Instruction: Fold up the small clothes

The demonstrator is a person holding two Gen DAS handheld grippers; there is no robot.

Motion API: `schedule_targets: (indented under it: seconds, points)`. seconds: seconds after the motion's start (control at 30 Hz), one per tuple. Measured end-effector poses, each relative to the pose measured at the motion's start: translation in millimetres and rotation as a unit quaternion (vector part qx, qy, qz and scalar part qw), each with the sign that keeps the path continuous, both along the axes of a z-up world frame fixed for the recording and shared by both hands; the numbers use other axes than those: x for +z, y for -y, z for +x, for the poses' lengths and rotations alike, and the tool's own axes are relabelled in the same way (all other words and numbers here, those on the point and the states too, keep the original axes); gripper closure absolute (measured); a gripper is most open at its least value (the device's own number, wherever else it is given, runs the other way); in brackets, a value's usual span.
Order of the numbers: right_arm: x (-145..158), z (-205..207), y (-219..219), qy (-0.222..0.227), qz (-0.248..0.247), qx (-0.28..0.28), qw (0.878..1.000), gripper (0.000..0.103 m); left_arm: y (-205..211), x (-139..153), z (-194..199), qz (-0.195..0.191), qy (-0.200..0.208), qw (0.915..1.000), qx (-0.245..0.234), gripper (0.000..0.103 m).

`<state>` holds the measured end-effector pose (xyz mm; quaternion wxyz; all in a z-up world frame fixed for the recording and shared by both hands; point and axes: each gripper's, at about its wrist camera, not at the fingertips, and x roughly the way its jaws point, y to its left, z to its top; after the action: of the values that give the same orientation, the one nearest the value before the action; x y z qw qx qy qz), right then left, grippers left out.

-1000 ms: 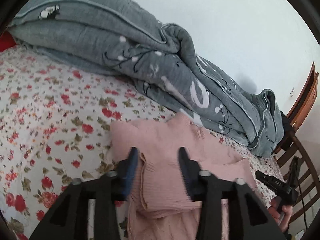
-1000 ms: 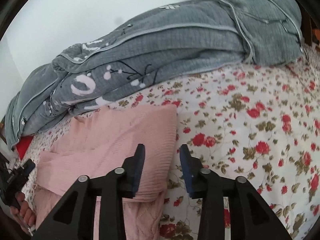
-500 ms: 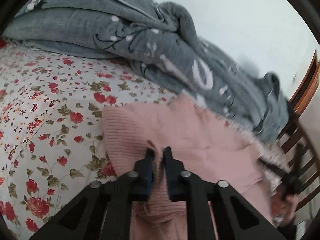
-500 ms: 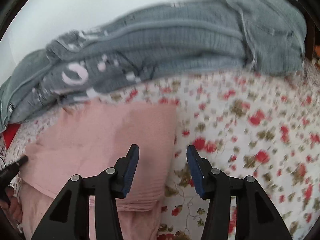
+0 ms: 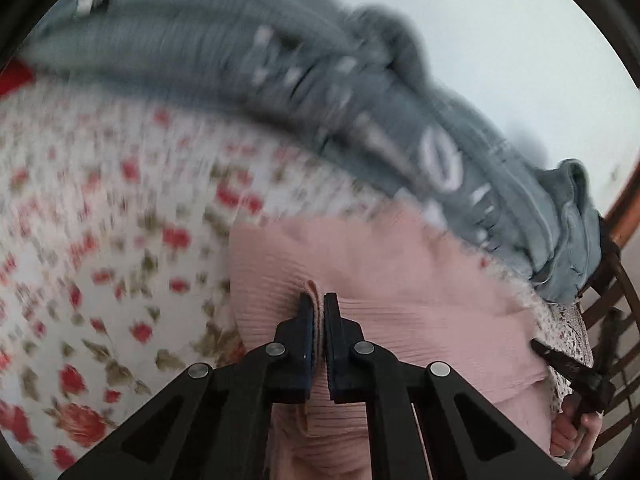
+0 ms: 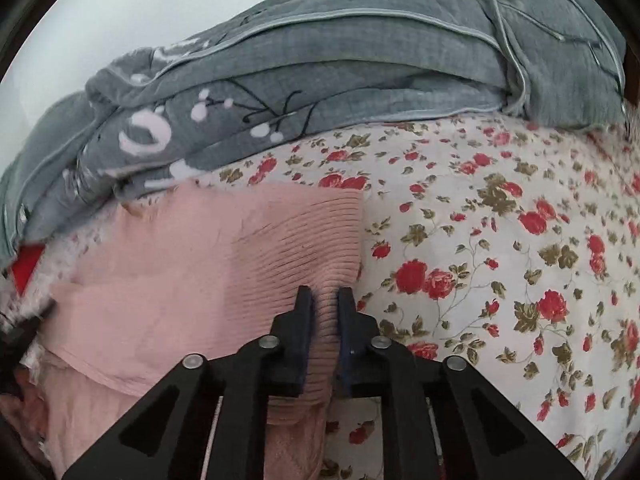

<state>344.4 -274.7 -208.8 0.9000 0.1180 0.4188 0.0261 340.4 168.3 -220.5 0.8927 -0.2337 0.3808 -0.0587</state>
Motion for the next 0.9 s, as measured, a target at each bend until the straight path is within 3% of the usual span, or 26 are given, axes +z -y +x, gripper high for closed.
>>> schedule_targets:
  seconds: [0.07, 0.17, 0.27, 0.3, 0.33, 0.4, 0.43, 0.5, 0.57, 0.73, 0.9]
  points:
    - [4.9, -4.9, 3.6, 0.013, 0.004, -0.011, 1.000, 0.081, -6.0, 4.0, -5.5, -0.017, 0.014, 0.9997, 0.010, 0.094]
    - [21.1, -16.4, -0.1, 0.046, -0.016, -0.012, 0.999, 0.078, -4.0, 14.7, -13.6, 0.016, 0.015, 0.9993, 0.032, 0.085]
    - [31.2, -23.5, -15.1, 0.070, -0.039, 0.022, 0.997, 0.063, 2.7, 25.8, -24.2, 0.019, 0.040, 0.9989, 0.014, 0.082]
    - [29.5, -22.3, -23.0, 0.067, -0.053, 0.036, 0.996, 0.060, 6.0, 28.6, -27.2, 0.014, 0.048, 0.9987, 0.002, 0.074]
    - [25.1, -19.0, -30.2, 0.055, -0.069, 0.045, 0.995, 0.060, 7.6, 29.0, -29.4, 0.010, 0.052, 0.9986, -0.007, 0.058]
    - [4.5, -4.9, -40.5, -0.002, -0.111, 0.044, 0.993, 0.060, 15.8, 20.8, -27.5, 0.017, 0.046, 0.9984, -0.026, 0.043]
    - [-2.9, 0.6, -39.4, -0.020, -0.108, 0.042, 0.993, 0.060, 20.6, 14.4, -22.8, 0.033, 0.030, 0.9987, -0.026, 0.043]
    - [0.7, 0.5, -29.2, -0.012, -0.074, 0.035, 0.997, 0.057, 26.0, -3.8, -9.6, 0.057, -0.023, 0.9979, -0.024, 0.048]
    - [1.1, -3.1, -21.6, -0.009, -0.068, 0.017, 0.998, 0.049, 24.0, 2.2, -12.8, 0.047, -0.003, 0.9986, -0.024, 0.044]
    - [8.1, -7.0, -18.2, -0.014, -0.067, 0.010, 0.998, 0.048, 24.5, 2.6, -16.7, 0.050, -0.001, 0.9985, -0.024, 0.044]
    - [31.6, -39.9, -12.8, 0.022, -0.071, 0.003, 0.997, 0.050, 24.2, 7.4, -33.9, 0.048, 0.006, 0.9986, -0.020, 0.045]
